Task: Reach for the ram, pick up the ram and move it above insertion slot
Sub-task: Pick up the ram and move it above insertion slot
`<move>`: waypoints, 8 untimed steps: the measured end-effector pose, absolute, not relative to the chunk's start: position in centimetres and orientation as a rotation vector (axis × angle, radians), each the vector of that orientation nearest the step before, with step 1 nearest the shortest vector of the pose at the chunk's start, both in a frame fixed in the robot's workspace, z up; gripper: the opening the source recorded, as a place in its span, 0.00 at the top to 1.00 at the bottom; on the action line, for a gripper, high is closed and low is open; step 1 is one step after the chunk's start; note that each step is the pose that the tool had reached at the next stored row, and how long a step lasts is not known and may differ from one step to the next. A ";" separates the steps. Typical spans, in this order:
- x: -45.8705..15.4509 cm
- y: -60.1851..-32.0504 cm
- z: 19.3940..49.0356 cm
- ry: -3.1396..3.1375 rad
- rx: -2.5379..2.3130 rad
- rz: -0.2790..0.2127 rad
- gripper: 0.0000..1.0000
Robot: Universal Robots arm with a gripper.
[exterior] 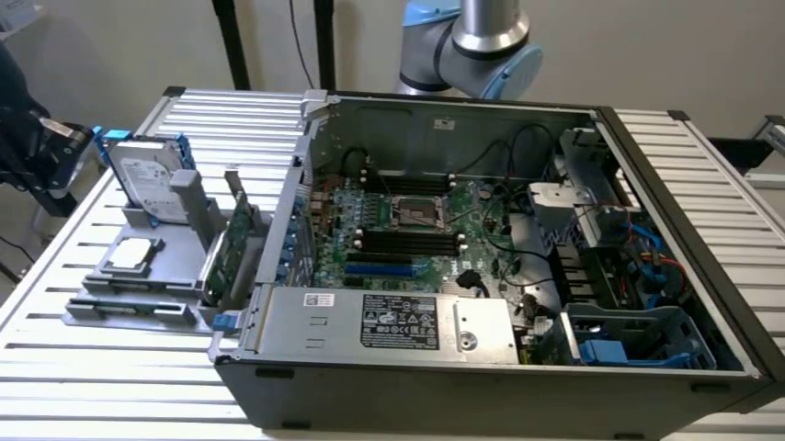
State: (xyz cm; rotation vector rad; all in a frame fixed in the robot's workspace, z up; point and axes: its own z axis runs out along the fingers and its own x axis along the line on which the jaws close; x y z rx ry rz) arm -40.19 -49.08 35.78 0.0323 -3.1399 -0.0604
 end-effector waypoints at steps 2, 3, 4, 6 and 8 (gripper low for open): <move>-40.2 -49.1 35.8 -3.140 0.034 -0.060 0.89; -40.2 -49.1 35.8 -3.140 0.043 -0.060 0.89; -40.2 -49.1 35.8 -3.139 0.064 -0.060 0.89; -40.2 -49.1 35.8 -3.137 0.123 -0.060 0.89; -40.2 -49.1 35.8 -3.133 0.179 -0.060 0.89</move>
